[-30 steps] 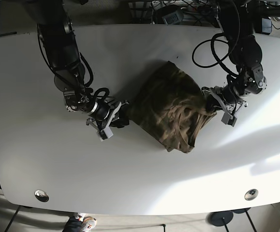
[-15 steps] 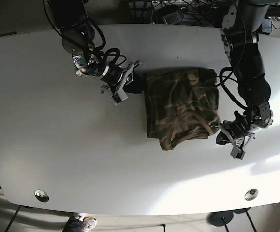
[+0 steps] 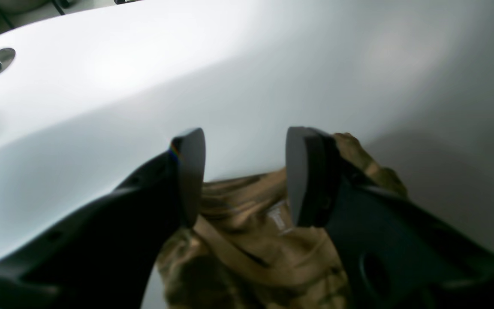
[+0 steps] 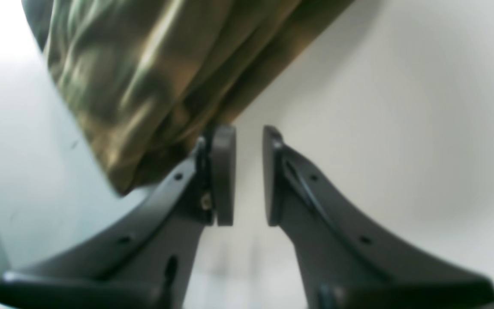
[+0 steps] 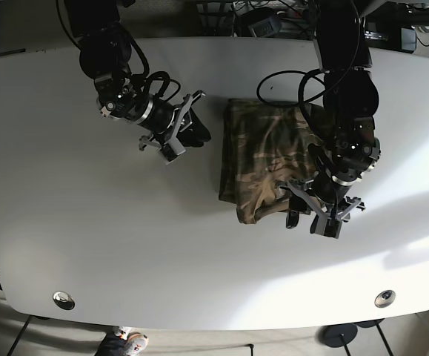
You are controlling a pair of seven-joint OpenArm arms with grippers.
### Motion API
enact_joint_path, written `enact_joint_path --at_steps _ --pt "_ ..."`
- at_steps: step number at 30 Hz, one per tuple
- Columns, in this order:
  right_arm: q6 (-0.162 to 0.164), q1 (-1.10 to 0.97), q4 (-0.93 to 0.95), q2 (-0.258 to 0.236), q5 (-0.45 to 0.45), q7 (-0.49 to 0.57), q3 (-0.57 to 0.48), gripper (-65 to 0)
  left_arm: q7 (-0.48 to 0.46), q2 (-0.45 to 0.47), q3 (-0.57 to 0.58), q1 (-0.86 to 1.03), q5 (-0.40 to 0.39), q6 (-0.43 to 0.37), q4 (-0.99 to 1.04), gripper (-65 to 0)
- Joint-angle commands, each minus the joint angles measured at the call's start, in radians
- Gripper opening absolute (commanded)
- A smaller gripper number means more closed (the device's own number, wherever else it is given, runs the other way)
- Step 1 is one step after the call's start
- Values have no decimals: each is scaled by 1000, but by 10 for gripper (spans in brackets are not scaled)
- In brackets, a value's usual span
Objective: Fold the T-shirt properly
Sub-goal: 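Push the folded bundle with the left gripper toward the table edge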
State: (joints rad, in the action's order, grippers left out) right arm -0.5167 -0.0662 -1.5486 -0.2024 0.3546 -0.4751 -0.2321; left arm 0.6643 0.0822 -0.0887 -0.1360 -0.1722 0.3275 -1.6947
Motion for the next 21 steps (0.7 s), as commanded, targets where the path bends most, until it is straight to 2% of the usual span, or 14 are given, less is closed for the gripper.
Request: enact_joint_path --at_steps 1,2,4,5,7,8,12,17,19,21 --pt "-6 13 -20 -4 16 -14 41 -542 -13 -17 37 25 -8 -54 -46 -332" --pt "-12 15 -17 -2 16 -29 63 -542 -13 -19 62 46 -8 -86 -52 -312" --pt "-58 16 -16 2 16 -38 104 -542 -15 -34 122 83 -8 -159 -51 -276" --pt "-81 16 -16 4 16 -40 138 -542 -18 -38 148 115 -8 -224 -46 -267" --pt "-95 16 -13 5 16 -40 173 -542 -48 -38 174 152 -8 -284 -41 -267" --pt "-95 16 -13 5 16 -40 190 -542 -93 -32 192 181 -8 -296 -15 -267" --pt "-95 16 -13 2 16 -40 224 -542 -183 -2 185 233 -8 -295 100 -267" --pt "-95 16 -17 2 16 -40 234 -542 -185 140 157 235 -13 -290 273 -267" --pt "-95 16 -17 2 16 -40 234 -542 -179 230 134 238 -13 -232 290 -267" --pt "-95 16 -17 4 16 -40 234 -542 -176 299 86 244 -13 -132 293 -267"
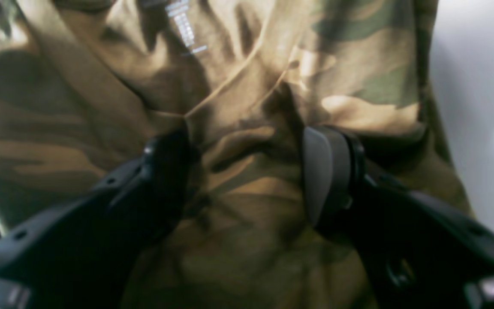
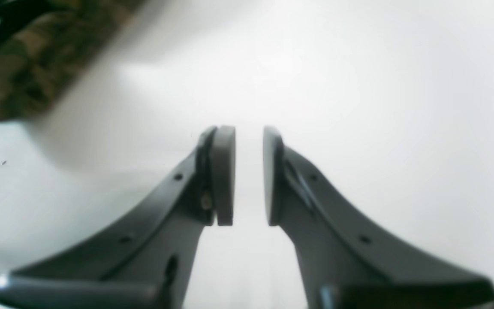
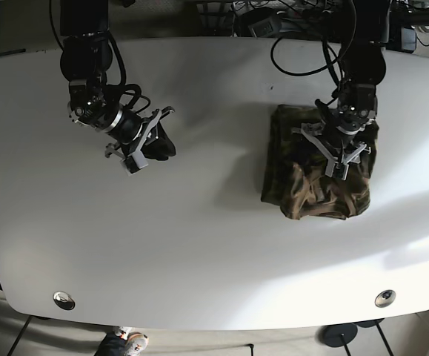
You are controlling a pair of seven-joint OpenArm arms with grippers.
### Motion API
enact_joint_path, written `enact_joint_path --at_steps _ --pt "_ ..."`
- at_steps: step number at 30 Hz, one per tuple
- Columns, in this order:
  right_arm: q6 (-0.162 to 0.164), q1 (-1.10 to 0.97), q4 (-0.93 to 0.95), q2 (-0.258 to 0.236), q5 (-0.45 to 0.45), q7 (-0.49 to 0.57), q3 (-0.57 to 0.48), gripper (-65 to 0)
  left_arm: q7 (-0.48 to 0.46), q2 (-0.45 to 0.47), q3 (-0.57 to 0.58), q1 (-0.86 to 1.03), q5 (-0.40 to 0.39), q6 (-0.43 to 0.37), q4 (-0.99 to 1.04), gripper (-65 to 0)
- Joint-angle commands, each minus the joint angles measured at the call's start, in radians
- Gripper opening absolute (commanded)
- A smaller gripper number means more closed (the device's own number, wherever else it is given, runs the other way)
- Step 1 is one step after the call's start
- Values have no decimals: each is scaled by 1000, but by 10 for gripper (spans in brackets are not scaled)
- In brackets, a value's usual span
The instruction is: Fold the T-shirt properly
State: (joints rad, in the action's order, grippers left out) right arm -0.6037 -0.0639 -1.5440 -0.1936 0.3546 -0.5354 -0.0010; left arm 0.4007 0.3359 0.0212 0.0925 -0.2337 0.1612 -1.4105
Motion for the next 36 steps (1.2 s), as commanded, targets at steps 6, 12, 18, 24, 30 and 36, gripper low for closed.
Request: enact_joint_path --at_steps 6,12,18,24,30,36 --pt "-8 14 -23 -4 16 21 3 -542 174 251 -261 25 50 420 162 -269" --pt "-8 14 -23 -5 16 24 3 -542 0 461 -363 -4 50 529 512 -271" --pt "-8 14 -25 -5 10 24 2 -542 -197 558 -353 -53 52 529 741 -271" --pt "-2 14 -25 -5 4 25 0 -542 -231 569 -353 -118 52 532 764 -271" --pt "1 14 -25 -14 -1 28 3 -542 -231 532 -363 -144 47 533 561 -271" --pt "20 -38 -85 1 -220 173 77 -542 -230 395 -363 -145 47 529 319 -272"
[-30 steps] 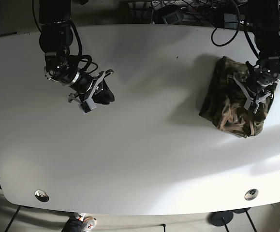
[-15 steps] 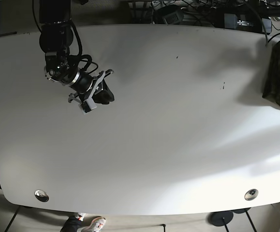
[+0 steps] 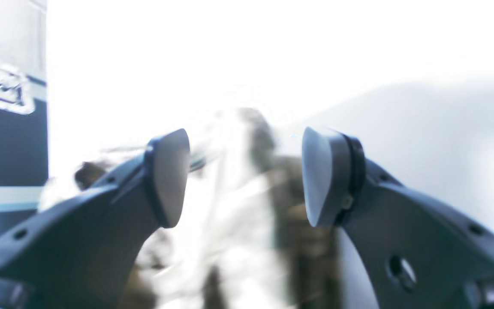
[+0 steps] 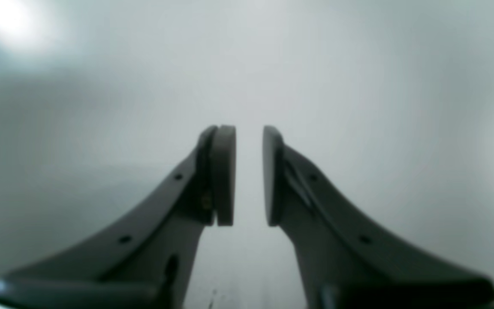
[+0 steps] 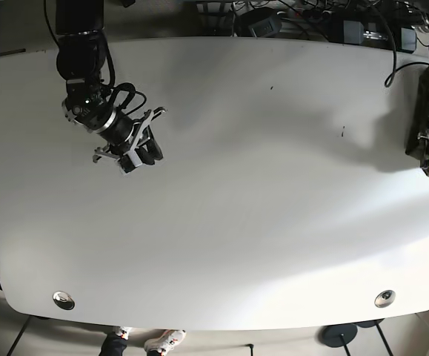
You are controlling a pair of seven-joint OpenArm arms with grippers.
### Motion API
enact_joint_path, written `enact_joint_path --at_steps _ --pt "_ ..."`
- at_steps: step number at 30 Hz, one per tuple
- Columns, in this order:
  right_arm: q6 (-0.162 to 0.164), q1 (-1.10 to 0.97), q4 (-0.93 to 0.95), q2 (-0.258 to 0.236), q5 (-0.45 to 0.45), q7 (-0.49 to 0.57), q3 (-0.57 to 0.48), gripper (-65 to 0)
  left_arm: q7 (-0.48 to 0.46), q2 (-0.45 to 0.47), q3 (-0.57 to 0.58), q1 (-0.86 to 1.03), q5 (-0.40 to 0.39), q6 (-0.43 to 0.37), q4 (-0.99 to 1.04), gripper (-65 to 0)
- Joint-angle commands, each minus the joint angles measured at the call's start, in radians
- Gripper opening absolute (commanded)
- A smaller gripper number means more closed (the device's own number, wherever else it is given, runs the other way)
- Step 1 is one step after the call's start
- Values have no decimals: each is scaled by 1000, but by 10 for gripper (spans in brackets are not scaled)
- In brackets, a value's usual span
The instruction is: Fold the T-shirt properly
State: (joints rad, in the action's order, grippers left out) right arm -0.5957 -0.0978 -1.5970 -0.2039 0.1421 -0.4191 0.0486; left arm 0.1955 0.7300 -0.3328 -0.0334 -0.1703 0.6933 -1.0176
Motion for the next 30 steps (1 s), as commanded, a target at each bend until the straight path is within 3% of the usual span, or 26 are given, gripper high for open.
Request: enact_joint_path --at_steps 1,6,13,19,26,30 --pt "13 -20 -45 37 -34 101 73 -542 -23 -51 -10 -6 -16 -5 -152 -272" --pt "13 -98 -70 62 -103 251 173 -542 -23 -250 -50 123 -10 -113 -401 -272" --pt "13 -282 -84 62 -100 426 259 -542 -21 -527 -52 375 -10 -220 -676 -272" --pt "13 -478 -84 60 -97 589 274 -542 -26 -735 -55 622 -10 -231 -838 -307" --pt "13 -738 -84 25 61 655 317 -542 -24 -886 -53 998 13 -231 -949 -312" --pt "13 -871 -78 -1 121 655 317 -542 -24 -887 -53 1099 39 -231 -943 -312"
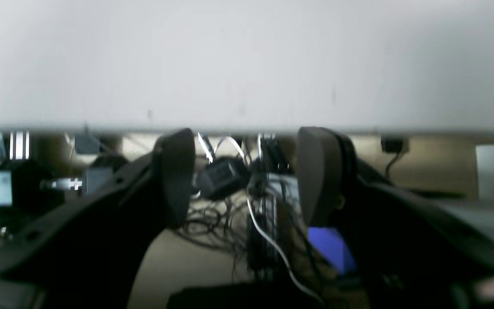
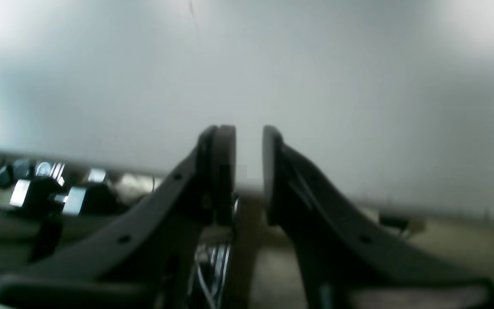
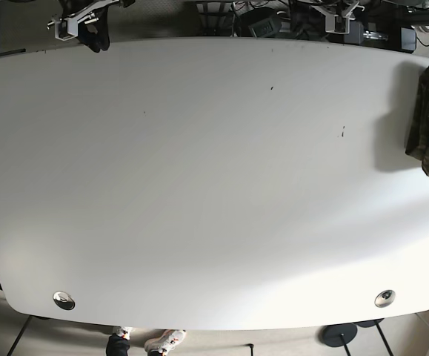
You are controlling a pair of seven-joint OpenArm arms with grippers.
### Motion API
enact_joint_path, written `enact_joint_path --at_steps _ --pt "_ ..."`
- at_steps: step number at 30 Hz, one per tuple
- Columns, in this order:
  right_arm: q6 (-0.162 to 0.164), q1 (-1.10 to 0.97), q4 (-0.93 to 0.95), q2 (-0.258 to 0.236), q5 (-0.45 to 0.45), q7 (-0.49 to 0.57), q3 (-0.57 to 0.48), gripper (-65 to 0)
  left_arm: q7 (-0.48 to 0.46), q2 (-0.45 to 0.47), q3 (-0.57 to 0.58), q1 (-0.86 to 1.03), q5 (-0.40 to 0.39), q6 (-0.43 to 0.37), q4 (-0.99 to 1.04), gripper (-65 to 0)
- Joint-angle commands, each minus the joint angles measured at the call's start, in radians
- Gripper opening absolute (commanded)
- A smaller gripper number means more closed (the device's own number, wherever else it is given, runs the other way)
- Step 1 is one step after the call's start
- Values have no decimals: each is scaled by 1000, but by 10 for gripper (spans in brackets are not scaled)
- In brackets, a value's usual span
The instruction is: Fold the T-shirt properly
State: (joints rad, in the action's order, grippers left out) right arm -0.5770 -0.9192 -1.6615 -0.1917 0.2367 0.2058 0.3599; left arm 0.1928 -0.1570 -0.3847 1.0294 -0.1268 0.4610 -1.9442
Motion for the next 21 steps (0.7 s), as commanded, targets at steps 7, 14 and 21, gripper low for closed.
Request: enact_joint_path --at_steps 7,14,21 --pt "-5 -219 85 -13 40 30 -48 -542 -22 0 -6 105 0 2 170 -342" --pt "-5 -2 561 -15 -64 134 -175 -542 -23 27 22 -90 111 -118 581 -343" --pt "-4 355 1061 -15 -191 165 -175 -542 -23 107 17 -412 192 -189 1070 -343"
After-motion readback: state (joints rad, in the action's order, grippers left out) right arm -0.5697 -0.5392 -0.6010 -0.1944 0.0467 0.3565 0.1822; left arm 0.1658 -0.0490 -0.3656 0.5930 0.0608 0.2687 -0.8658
